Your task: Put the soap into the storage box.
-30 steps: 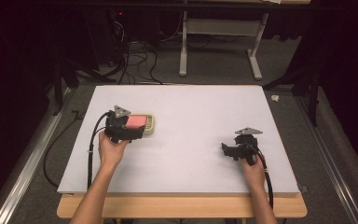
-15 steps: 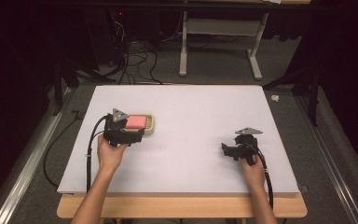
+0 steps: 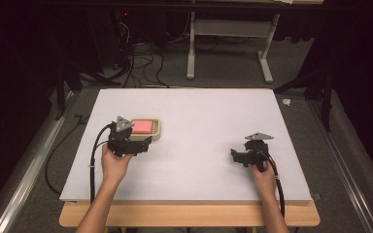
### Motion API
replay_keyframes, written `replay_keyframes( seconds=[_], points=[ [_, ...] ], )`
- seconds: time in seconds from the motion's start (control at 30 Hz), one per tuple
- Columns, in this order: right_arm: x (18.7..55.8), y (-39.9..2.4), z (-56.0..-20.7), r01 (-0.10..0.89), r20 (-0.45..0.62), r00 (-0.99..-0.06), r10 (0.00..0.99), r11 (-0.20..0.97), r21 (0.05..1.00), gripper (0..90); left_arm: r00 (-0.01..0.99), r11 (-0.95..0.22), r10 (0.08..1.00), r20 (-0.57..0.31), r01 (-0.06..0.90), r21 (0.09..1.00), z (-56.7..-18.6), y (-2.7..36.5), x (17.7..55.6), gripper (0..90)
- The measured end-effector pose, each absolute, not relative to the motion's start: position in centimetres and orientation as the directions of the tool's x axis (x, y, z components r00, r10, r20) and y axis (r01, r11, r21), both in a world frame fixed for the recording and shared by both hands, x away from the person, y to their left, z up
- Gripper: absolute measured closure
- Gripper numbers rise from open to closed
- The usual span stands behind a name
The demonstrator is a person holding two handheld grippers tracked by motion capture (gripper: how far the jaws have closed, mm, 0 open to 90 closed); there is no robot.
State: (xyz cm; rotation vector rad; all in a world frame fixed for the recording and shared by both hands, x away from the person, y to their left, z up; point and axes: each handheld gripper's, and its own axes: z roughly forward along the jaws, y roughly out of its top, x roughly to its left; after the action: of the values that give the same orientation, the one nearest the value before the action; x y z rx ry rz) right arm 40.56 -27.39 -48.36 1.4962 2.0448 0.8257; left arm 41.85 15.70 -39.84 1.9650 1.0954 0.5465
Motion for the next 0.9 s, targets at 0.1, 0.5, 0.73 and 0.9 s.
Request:
replay_keyframes(
  seconds=[0.1, 0.5, 0.73, 0.9],
  points=[
    [40.6, -27.4, -48.4, 0.672, -0.023, -0.292, 0.956, 0.223, 0.706, 14.6, 0.536, -0.305, 0.844, -0.009, 0.494, 0.814, -39.8, 15.6, 41.6, 13.5],
    [40.6, -27.4, -48.4, 0.671, -0.024, -0.293, 0.956, 0.224, 0.706, 14.6, 0.558, -0.312, 0.83, -0.018, 0.489, 0.814, -40.1, 15.1, 40.8, 13.9],
    [40.6, -27.4, -48.4, 0.672, -0.023, -0.292, 0.956, 0.223, 0.706, 14.6, 0.57, -0.318, 0.821, -0.023, 0.49, 0.812, -40.4, 14.9, 40.5, 14.1],
    [40.6, -27.4, -48.4, 0.672, -0.023, -0.292, 0.956, 0.223, 0.706, 14.6, 0.582, -0.323, 0.813, -0.03, 0.493, 0.808, -40.7, 14.7, 40.3, 14.2]
  ],
)
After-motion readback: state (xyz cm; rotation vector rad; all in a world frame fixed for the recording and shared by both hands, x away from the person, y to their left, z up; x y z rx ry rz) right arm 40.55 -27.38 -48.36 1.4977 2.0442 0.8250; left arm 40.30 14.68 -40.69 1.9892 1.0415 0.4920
